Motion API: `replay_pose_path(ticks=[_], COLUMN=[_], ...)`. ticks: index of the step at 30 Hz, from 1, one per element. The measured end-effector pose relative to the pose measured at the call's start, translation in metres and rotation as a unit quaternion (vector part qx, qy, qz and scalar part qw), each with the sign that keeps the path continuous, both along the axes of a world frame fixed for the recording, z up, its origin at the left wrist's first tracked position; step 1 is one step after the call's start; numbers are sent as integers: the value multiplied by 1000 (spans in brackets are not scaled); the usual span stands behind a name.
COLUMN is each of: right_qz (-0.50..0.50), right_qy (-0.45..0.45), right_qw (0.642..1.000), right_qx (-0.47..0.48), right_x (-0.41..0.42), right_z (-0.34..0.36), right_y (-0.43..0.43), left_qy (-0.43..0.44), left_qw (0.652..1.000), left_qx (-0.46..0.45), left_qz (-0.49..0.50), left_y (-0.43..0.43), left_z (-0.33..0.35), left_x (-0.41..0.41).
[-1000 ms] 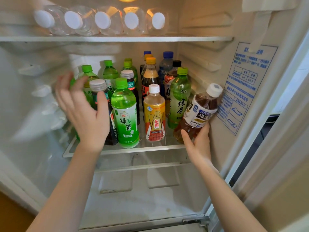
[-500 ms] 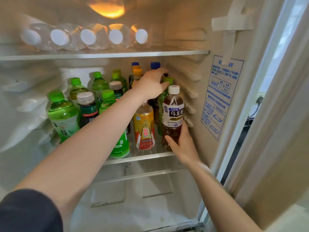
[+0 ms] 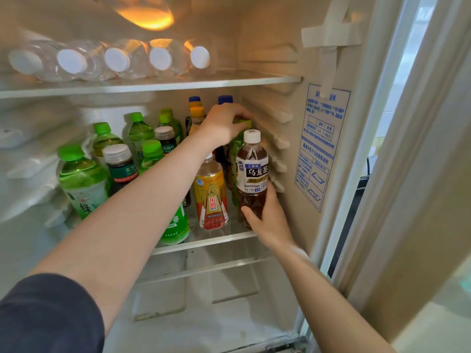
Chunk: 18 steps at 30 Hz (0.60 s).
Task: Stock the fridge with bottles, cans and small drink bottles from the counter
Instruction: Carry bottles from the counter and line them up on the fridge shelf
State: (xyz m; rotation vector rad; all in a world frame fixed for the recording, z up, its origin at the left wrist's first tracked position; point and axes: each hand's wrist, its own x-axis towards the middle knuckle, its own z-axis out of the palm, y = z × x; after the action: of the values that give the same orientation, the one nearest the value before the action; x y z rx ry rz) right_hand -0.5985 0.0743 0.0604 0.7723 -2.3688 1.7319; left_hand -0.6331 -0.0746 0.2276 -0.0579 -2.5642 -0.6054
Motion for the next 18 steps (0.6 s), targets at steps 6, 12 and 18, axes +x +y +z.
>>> replay_pose_path(ticks=[6, 12, 18], right_qz=[5, -38, -178], right_qy=[-20, -21, 174], right_qw=[1000, 997, 961], right_qx=[-12, -67, -119], right_x=[1, 16, 60], right_z=[2, 10, 17], right_y=[0, 1, -13], left_qy=[-24, 16, 28], left_qw=[1000, 995, 984], left_qx=[-14, -93, -171], left_qz=[4, -1, 38], left_y=[0, -17, -57], left_z=[6, 25, 20], left_x=[9, 63, 131])
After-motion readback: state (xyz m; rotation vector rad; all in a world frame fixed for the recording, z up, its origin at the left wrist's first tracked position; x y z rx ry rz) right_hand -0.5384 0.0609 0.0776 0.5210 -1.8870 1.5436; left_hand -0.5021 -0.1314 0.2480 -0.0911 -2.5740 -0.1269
